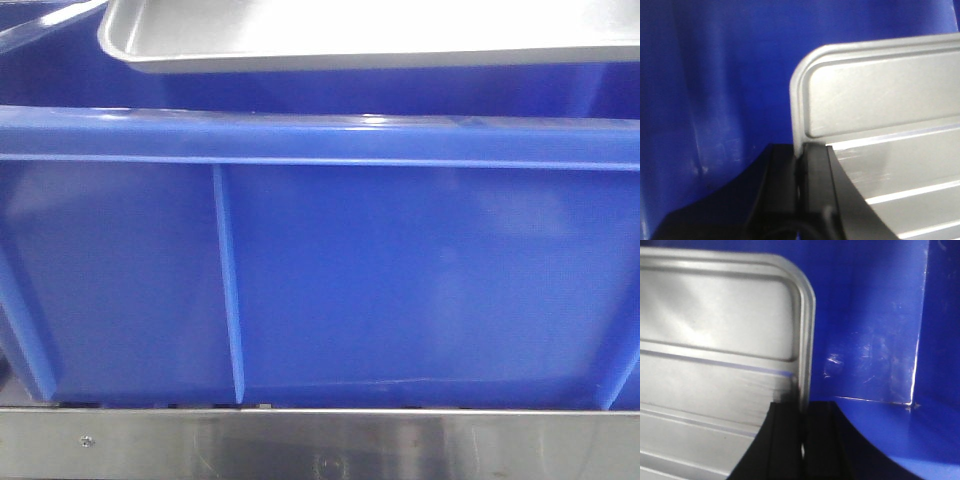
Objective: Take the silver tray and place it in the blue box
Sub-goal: 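Lower the held tray with both grippers into the blue bin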
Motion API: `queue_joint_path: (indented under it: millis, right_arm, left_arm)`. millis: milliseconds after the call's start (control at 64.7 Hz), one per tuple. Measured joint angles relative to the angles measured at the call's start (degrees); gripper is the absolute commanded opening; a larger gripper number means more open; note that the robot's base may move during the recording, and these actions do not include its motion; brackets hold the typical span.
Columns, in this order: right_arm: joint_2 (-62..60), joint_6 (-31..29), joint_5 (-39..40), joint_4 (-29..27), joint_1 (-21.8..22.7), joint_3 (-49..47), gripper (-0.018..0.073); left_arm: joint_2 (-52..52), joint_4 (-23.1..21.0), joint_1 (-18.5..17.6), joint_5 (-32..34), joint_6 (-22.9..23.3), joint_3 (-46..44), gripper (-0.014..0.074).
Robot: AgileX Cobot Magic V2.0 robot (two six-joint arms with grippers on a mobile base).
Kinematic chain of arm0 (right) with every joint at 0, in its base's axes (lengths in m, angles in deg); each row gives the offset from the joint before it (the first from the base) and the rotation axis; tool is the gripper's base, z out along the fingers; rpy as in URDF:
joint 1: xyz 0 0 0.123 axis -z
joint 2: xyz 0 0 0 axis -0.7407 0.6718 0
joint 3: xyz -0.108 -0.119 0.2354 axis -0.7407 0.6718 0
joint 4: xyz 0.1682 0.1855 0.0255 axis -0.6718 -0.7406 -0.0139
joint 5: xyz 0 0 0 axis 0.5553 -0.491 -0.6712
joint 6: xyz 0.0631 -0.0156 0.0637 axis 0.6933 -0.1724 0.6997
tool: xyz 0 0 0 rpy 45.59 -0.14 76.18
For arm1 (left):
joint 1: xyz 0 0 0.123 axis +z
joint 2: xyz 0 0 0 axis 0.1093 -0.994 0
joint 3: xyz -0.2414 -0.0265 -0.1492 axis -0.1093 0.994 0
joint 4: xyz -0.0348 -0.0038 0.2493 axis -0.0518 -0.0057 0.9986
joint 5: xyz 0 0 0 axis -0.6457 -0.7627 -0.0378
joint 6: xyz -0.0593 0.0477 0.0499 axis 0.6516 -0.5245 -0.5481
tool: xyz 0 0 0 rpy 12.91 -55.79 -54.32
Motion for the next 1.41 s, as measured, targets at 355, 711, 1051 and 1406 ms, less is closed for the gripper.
queue_joint_path:
  millis: [355,711,1051,1406]
  right_arm:
    - [0.0,0.0,0.0,0.0,0.0,0.0,0.0057]
    - [0.0,0.0,0.0,0.0,0.0,0.0,0.0057]
    - [0.0,0.0,0.6,0.5,0.0,-0.1,0.0057]
    - [5.1,0.0,4.1,3.7,0.0,-3.7,0.0057]
  left_arm:
    - [0.0,0.0,0.0,0.0,0.0,0.0,-0.0104]
    - [0.0,0.0,0.0,0.0,0.0,0.0,-0.0104]
    - [0.0,0.8,0.0,1.6,0.0,0.0,-0.0104]
    - [-3.1,2.8,5.4,9.2,-2.8,0.0,-0.0104]
